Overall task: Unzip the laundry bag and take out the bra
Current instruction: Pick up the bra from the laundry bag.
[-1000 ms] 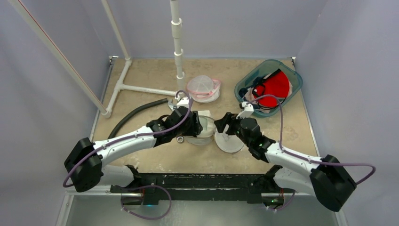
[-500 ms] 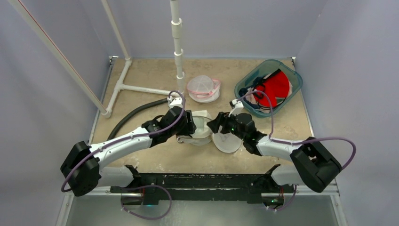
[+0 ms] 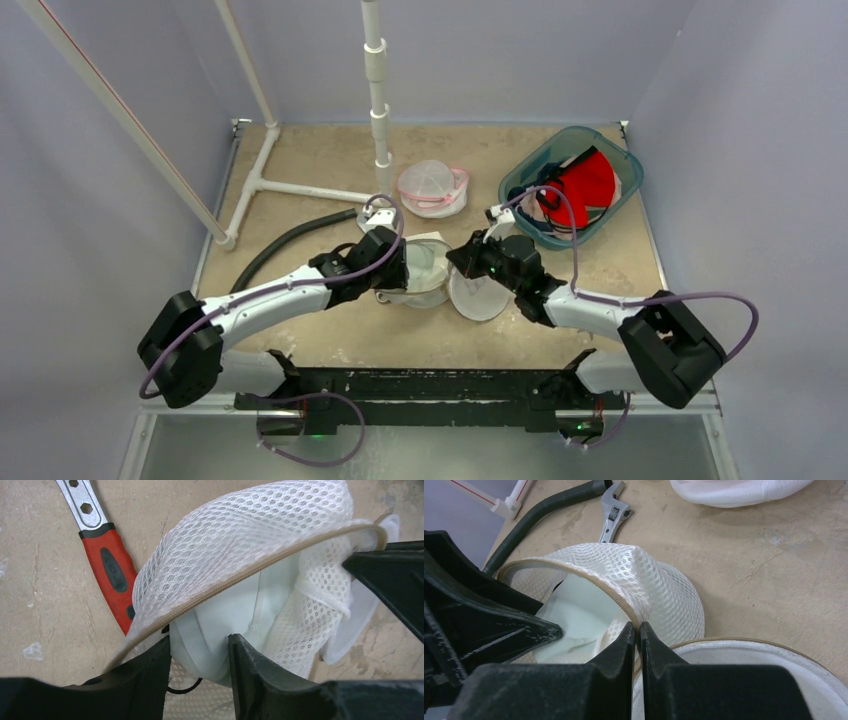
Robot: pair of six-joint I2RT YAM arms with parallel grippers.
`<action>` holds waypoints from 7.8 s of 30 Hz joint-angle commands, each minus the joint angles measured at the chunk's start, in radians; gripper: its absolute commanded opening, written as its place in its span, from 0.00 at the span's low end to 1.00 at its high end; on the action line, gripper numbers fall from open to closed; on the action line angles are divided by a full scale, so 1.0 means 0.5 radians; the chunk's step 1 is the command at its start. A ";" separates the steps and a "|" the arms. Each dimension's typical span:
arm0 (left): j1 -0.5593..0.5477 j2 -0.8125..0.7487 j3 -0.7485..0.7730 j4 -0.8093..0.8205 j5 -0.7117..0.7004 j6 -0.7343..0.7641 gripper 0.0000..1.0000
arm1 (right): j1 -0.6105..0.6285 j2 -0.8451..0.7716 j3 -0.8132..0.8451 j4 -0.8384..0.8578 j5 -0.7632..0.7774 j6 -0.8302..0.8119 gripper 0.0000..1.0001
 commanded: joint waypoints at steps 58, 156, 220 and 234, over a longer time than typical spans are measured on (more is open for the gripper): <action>0.009 -0.626 0.062 0.444 0.698 0.419 0.00 | -0.006 -0.390 -0.017 -0.481 0.358 0.040 0.10; 0.009 -1.440 -0.344 1.011 0.185 0.627 0.69 | -0.025 -0.943 1.499 -1.429 -0.456 -0.467 0.00; 0.060 -0.848 -0.239 2.085 1.662 0.265 0.00 | -0.033 -0.889 0.700 -0.307 -1.302 0.596 0.90; 0.058 -1.182 -0.003 1.524 1.840 0.856 0.00 | -0.054 -1.112 0.581 -0.319 -1.266 0.793 0.93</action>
